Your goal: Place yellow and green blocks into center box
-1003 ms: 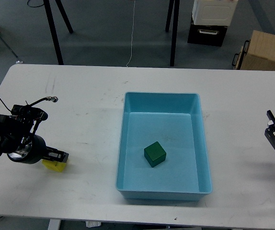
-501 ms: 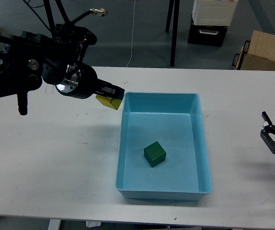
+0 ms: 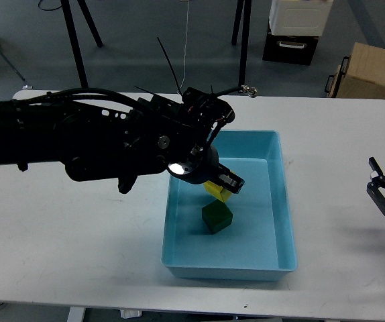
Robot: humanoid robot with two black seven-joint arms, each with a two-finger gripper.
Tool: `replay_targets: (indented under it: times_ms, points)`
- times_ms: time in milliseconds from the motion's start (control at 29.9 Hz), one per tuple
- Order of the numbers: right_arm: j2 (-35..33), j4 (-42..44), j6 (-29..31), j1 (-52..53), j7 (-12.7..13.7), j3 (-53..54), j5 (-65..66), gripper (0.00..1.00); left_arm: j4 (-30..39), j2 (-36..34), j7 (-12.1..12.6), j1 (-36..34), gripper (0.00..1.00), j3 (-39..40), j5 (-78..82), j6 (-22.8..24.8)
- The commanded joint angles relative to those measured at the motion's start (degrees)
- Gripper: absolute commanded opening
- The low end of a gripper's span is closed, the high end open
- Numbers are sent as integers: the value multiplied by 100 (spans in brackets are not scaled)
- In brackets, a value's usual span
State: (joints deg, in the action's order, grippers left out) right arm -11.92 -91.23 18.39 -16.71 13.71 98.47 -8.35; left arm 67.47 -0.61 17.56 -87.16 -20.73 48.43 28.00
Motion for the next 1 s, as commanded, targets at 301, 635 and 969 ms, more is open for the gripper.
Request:
replay_targets:
  times_ms: [301, 635, 969]
  points:
    - [-73, -1, 24, -86, 0, 5, 0, 99, -251, 35, -657, 156, 84, 34, 0, 0]
    - [-73, -1, 24, -51, 0, 5, 0, 99, -735, -465, -710, -64, 94, 395, -518, 0]
    - [-73, -1, 33, 28, -53, -3, 0, 99, -762, -1354, -798, 1841, 94, 4477, -650, 0]
